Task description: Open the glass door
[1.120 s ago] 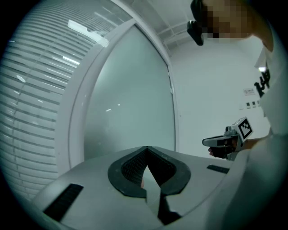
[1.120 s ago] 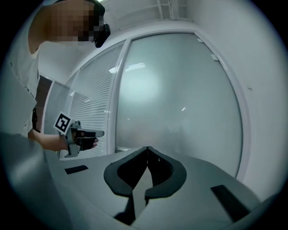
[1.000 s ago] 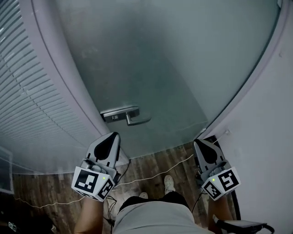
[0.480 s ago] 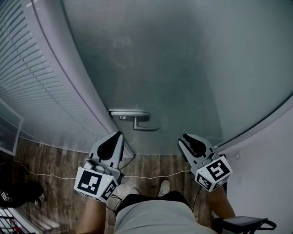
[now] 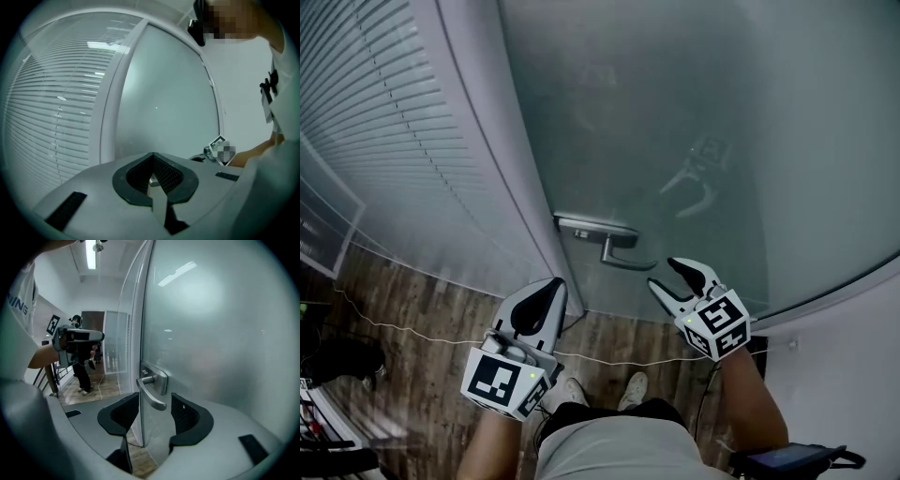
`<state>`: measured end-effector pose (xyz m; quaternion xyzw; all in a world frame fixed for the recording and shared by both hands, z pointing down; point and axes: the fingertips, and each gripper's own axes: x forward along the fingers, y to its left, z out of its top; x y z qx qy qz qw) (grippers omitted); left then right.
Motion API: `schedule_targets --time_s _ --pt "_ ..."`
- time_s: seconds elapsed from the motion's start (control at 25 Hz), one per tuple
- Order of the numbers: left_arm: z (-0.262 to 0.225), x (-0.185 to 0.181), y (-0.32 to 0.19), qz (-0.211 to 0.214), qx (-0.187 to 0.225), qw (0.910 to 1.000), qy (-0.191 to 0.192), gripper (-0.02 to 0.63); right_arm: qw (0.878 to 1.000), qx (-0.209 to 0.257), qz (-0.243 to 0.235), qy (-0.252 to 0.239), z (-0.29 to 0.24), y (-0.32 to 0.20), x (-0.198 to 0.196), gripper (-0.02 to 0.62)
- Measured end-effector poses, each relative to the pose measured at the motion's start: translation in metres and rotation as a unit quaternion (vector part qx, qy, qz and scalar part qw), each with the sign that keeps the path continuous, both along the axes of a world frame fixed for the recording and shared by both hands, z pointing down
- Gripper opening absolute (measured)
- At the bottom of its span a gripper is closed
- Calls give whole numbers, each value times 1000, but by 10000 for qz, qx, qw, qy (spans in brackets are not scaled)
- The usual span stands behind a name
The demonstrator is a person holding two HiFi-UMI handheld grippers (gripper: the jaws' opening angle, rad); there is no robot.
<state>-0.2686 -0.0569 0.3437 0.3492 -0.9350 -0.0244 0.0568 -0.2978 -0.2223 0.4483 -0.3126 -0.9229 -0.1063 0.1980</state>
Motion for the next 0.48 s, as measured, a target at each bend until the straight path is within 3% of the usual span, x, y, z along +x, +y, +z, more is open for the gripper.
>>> schedule_targets --time_s 0.48 --pt "30 -9 9 -19 -9 10000 82 0 9990 323 152 268 59 3 -31 193"
